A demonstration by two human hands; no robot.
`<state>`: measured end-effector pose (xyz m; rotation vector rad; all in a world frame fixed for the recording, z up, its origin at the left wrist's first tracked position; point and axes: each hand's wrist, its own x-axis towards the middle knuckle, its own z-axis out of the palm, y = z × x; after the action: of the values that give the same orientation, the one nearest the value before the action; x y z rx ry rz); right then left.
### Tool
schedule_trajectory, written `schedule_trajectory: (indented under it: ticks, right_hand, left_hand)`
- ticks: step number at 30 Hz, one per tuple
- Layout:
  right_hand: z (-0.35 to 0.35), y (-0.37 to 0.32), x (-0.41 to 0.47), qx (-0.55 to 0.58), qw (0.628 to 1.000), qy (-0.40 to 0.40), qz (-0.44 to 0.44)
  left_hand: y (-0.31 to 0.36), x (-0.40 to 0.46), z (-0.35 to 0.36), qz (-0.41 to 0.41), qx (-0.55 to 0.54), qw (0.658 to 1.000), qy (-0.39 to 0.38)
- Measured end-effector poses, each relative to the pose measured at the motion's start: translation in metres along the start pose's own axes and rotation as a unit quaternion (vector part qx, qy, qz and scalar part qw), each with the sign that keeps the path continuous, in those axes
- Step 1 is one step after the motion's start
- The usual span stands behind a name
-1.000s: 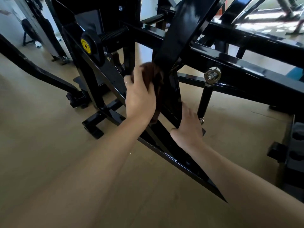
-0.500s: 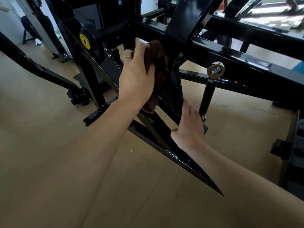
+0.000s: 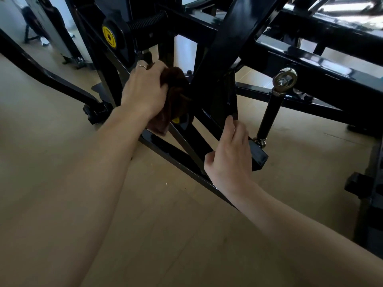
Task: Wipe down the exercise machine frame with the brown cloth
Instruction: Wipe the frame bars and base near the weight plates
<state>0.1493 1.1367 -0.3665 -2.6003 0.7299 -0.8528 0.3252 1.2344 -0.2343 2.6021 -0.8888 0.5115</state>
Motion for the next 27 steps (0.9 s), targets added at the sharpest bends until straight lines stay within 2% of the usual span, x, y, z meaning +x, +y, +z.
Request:
schedule_trajectory:
  ticks: [3,6,9,12,14,16,19,21,24,27]
  right_hand:
    - [-0.001,0.009,-0.002,0.012,1.0,0.007,-0.026]
    - [0.003,0.015,-0.008,0.038,0.995,0.009,-0.092]
    - [0.017,0.019,-0.015,0.027,0.988,-0.097,-0.114]
    - [0.034,0.027,-0.019,0.049,0.969,-0.234,-0.057]
    - [0.041,0.031,-0.02,0.057,0.957,-0.281,-0.045]
    - [0.047,0.034,-0.022,0.053,0.96,-0.269,-0.053]
    - [0.055,0.035,-0.029,0.044,0.972,-0.221,-0.06]
    - [0.06,0.035,-0.033,0.038,0.977,-0.2,-0.058]
    - [0.066,0.033,-0.036,0.032,0.984,-0.168,-0.055]
    - [0.067,0.025,-0.034,0.016,0.986,-0.161,-0.036]
  left_hand:
    - [-0.015,-0.001,0.002,0.002,0.043,0.999,0.002]
    - [-0.016,-0.002,0.005,0.026,0.056,0.998,0.011]
    - [-0.015,0.0,0.004,0.041,0.026,0.999,-0.011]
    - [-0.019,-0.003,-0.001,0.033,-0.041,0.997,-0.061]
    - [-0.023,-0.008,-0.006,0.026,-0.09,0.992,-0.079]
    - [-0.023,-0.013,-0.014,0.035,-0.131,0.987,-0.082]
    - [-0.007,-0.016,-0.021,0.097,-0.17,0.978,-0.078]
    - [0.003,-0.016,-0.016,0.131,-0.147,0.978,-0.073]
    - [-0.001,-0.009,-0.007,0.121,-0.112,0.985,-0.051]
    - [-0.023,0.001,-0.002,0.103,0.006,0.994,-0.02]
